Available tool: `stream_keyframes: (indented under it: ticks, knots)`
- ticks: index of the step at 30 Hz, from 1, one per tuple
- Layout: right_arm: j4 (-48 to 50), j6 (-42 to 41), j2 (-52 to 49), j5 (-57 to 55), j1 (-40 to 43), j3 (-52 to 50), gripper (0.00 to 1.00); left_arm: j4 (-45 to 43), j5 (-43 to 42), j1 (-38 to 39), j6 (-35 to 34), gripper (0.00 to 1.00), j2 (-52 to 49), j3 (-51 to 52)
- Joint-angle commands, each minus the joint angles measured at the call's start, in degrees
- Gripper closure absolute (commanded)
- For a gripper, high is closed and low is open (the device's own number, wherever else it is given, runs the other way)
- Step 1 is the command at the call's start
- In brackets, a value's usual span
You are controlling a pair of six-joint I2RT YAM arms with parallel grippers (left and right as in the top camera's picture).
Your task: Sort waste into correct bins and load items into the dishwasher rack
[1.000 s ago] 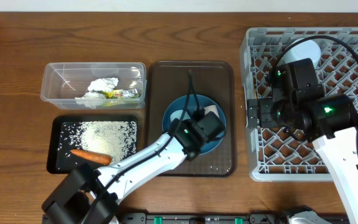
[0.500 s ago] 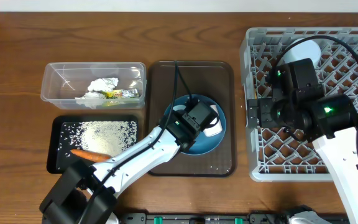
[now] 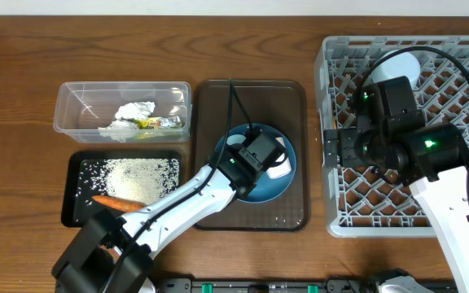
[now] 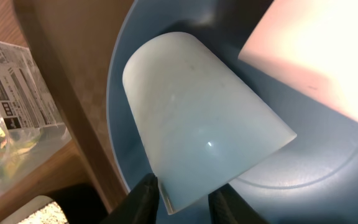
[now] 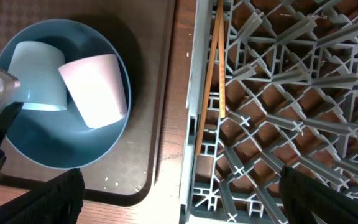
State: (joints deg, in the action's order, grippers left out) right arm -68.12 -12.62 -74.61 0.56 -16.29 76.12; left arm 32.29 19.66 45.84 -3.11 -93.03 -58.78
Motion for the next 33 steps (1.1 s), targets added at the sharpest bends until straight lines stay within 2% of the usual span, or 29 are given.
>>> stream_keyframes:
  ticks: [1,14,19,27,33]
  knots:
    - [0.00,-0.61,-0.09,-0.11,0.15,0.15,0.01,-0.59,0.57,-0.20,-0.13,0.73,0.26,0.04]
    - [0.00,-0.63,-0.09,-0.11,0.15,0.15,0.01,-0.66,0.50,-0.20,-2.08,0.73,3.61,-0.37]
    - [0.00,-0.61,-0.07,-0.11,0.15,0.15,0.01,-0.68,-0.42,-1.05,-4.70,0.76,6.82,-0.37]
    - [0.00,-0.63,-0.09,-0.11,0.15,0.15,0.01,-0.09,-15.85,-8.92,-4.66,0.77,7.08,-0.37]
    - [0.00,-0.61,-0.09,-0.11,0.15,0.15,0.01,7.85,-29.79,-13.44,-4.70,0.81,7.96,-0.37]
